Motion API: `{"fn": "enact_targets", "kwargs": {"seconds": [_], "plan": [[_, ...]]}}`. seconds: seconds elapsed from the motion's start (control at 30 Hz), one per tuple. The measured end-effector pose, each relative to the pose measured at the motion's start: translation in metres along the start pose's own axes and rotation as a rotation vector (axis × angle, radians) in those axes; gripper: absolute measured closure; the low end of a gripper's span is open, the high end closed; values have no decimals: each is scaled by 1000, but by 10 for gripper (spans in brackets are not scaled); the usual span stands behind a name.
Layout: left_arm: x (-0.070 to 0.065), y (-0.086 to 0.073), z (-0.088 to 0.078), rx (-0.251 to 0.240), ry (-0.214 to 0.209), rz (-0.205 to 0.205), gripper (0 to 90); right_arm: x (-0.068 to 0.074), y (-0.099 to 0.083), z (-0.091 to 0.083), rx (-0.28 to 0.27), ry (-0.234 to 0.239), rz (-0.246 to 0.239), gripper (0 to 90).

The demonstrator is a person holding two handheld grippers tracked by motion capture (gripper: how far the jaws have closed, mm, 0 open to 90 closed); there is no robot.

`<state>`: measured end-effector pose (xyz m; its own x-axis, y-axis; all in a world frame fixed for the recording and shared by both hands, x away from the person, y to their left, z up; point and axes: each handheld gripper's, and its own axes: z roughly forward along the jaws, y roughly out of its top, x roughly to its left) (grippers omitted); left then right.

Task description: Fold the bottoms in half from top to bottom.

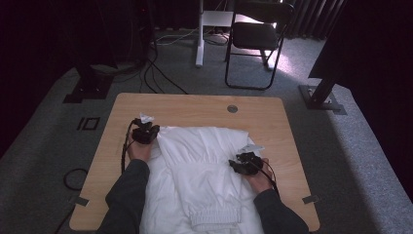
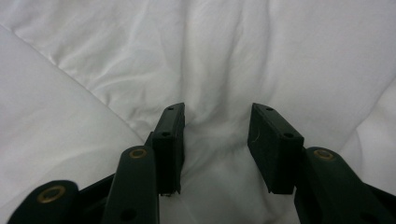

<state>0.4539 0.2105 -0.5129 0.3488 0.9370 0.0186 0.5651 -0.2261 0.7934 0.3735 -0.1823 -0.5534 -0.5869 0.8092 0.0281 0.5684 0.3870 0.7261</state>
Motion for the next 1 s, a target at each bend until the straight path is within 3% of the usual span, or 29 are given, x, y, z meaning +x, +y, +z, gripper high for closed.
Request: {"fn": "enact_targets", "kwargs": {"seconds": [0.07, 0.1, 0.13, 0.17, 0.2, 0.23, 0.27, 0.3, 0.33, 0.37, 0.43, 0.53, 0.63, 0.7, 0.83, 1.0], "plan": [[0, 0, 1, -10, -7, -6, 713, -6, 4, -2, -4, 7, 15, 540], [1, 1, 3, -29, -22, -24, 635, -16, 13, -7, -47, -19, 53, 514], [1, 1, 3, -29, -22, -24, 585, -16, 13, -7, -47, -19, 53, 514], [2, 2, 5, -27, -29, -41, 527, -30, 24, -11, -92, -48, 95, 477], [2, 2, 6, -23, -23, -41, 527, -30, 24, -11, -92, -48, 95, 477], [3, 2, 9, -22, -21, -47, 459, -48, 36, -10, -109, -55, 163, 420], [4, 2, 11, -13, -27, -56, 459, -48, 36, -10, -109, -55, 163, 420], [5, 1, 16, 7, -43, -78, 378, -66, 47, -3, -104, -54, 237, 362], [5, 0, 19, 14, -38, -78, 378, -66, 47, -3, -104, -54, 237, 362], [6, -1, 23, 29, -25, -86, 316, -80, 55, 7, -94, -77, 279, 320], [9, -6, 31, 68, -30, -118, 292, -84, 57, 11, -89, -79, 292, 304], [12, -11, 38, 102, -28, -134, 269, -96, 62, 29, -59, -69, 343, 287], [14, -12, 40, 107, -41, -145, 269, -97, 61, 46, -14, -73, 332, 288], [14, -13, 40, 107, -42, -135, 269, -96, 61, 47, -10, -80, 330, 289], [12, -13, 40, 113, -35, -112, 268, -90, 61, 51, 22, -131, 275, 285], [8, -12, 40, 124, -62, -82, 276, -91, 58, 53, 19, -128, 276, 275]]}}
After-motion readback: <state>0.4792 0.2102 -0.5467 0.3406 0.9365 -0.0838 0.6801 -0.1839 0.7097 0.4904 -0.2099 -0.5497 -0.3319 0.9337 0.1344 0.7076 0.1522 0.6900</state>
